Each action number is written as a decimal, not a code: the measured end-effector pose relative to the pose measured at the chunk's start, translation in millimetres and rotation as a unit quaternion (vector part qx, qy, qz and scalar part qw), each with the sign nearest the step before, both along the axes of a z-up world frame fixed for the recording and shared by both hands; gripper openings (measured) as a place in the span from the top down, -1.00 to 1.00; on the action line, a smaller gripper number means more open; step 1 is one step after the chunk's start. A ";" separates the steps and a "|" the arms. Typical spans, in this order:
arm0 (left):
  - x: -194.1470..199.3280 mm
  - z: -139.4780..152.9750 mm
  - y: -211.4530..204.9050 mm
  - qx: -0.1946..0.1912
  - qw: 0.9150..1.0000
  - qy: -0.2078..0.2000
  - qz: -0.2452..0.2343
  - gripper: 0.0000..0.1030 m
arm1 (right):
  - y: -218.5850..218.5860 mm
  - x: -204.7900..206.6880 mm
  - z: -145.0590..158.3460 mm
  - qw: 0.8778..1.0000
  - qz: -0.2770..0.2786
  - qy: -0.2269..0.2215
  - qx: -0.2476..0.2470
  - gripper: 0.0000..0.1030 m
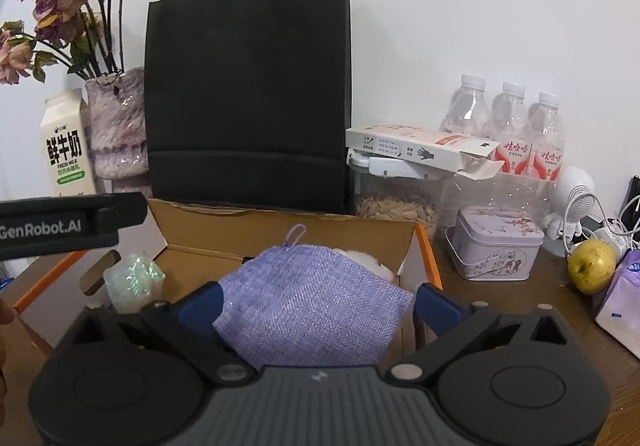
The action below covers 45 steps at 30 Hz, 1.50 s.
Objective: Organize objects
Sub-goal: 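Carry the wooden block and purple pouch toward the cardboard box, then lower the block and pouch into the box and open both tools, then withdraw both tools toward the lilac pencil case and cable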
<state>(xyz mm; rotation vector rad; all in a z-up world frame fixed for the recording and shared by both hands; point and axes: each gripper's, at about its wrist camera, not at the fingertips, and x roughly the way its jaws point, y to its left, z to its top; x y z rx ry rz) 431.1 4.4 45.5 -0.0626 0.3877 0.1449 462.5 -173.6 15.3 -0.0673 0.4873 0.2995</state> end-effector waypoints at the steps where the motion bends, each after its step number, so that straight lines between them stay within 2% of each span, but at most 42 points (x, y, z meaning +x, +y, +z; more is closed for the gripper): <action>1: -1.0 0.8 -0.1 -0.001 1.000 -0.001 -0.001 -1.00 | -0.1 -0.9 0.5 1.000 0.002 0.001 0.001 -1.00; 21: -58.0 20.3 -2.5 -0.019 1.000 -0.023 -0.002 -1.00 | -11.9 -52.7 21.6 1.000 0.012 -0.027 0.009 -1.00; 40: -132.0 20.9 -0.3 -0.014 1.000 -0.024 -0.011 -1.00 | -36.0 -136.6 26.6 0.998 0.018 -0.065 0.019 -1.00; 45: -150.2 17.1 -4.1 -0.010 0.999 -0.026 -0.020 -1.00 | -40.4 -159.9 20.0 0.996 0.024 -0.075 0.027 -1.00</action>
